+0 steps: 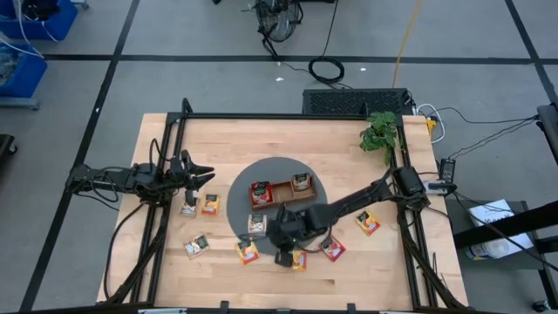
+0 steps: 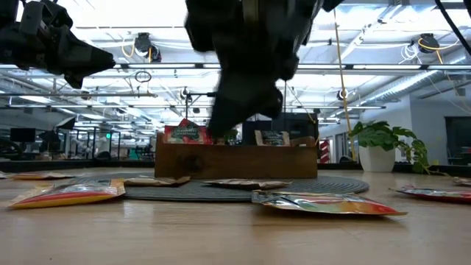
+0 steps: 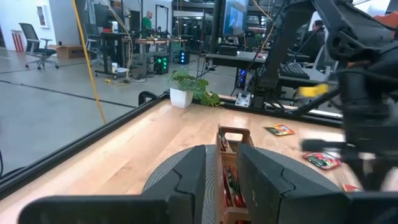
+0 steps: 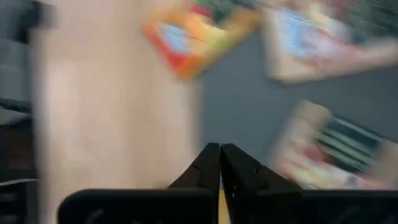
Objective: Pick & Place Tea
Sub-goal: Put the yellow tea bag into the right section of the wooden organizer
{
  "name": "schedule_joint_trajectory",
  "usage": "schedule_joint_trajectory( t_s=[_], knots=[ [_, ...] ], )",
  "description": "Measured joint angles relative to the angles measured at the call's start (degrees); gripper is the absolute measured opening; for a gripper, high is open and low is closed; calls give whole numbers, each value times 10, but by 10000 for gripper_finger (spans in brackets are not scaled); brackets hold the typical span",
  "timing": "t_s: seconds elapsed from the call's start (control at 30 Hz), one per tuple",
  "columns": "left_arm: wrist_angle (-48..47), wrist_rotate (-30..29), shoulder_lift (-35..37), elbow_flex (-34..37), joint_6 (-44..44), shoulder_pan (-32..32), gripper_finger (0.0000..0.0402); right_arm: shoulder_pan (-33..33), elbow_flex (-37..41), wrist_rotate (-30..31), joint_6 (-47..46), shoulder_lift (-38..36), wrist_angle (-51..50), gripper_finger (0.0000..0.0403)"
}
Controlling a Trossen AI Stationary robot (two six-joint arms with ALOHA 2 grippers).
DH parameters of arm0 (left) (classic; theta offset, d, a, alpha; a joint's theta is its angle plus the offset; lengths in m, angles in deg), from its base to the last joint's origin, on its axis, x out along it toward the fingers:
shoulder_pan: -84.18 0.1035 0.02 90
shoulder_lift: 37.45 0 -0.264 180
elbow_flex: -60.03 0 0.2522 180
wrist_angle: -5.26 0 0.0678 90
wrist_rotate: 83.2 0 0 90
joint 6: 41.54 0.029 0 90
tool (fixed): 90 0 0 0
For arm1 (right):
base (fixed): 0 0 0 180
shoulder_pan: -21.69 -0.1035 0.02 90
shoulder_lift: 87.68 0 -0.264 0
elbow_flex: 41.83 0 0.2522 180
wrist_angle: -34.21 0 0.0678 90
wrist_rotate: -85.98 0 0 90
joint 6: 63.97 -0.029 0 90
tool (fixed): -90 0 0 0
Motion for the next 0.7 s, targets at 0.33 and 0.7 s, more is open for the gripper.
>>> schedule_joint_trajectory(
  t_s=[0.33, 0.7],
  knots=[
    [0, 0, 0, 0, 0, 0, 93, 7, -103, 12, -31, 0, -163, 159],
    [0, 0, 0, 0, 0, 0, 93, 16, -111, 44, -54, 52, -231, 243]
  ],
)
